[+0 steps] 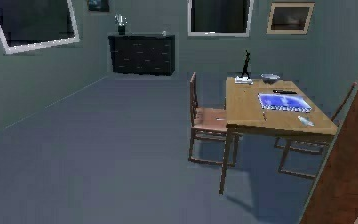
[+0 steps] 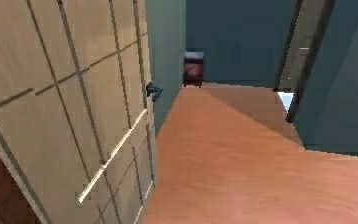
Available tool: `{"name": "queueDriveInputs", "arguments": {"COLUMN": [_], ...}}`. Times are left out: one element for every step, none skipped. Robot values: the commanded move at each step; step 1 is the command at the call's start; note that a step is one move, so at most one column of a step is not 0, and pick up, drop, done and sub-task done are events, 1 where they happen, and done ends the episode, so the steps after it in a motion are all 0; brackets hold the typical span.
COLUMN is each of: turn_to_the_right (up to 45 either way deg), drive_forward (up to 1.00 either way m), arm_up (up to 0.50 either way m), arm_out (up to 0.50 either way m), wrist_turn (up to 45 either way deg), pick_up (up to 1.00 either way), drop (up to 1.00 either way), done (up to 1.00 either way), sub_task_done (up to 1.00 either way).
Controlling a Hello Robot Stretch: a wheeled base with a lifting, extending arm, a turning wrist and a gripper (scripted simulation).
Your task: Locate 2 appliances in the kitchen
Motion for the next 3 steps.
{"name": "queueDriveInputs", "arguments": {"turn_to_the_right": [0.0,33.0,0.0], "drive_forward": [1.0,0.0,0.05], "arm_up": [0.0,0.0,0.0], "arm_out": [0.0,0.0,0.0], "wrist_turn": [0.0,0.0,0.0], "pick_up": [0.0,0.0,0.0], "drop": [0.0,0.0,0.0], "done": [0.0,0.0,0.0], "sub_task_done": [0.0,0.0,0.0]}}
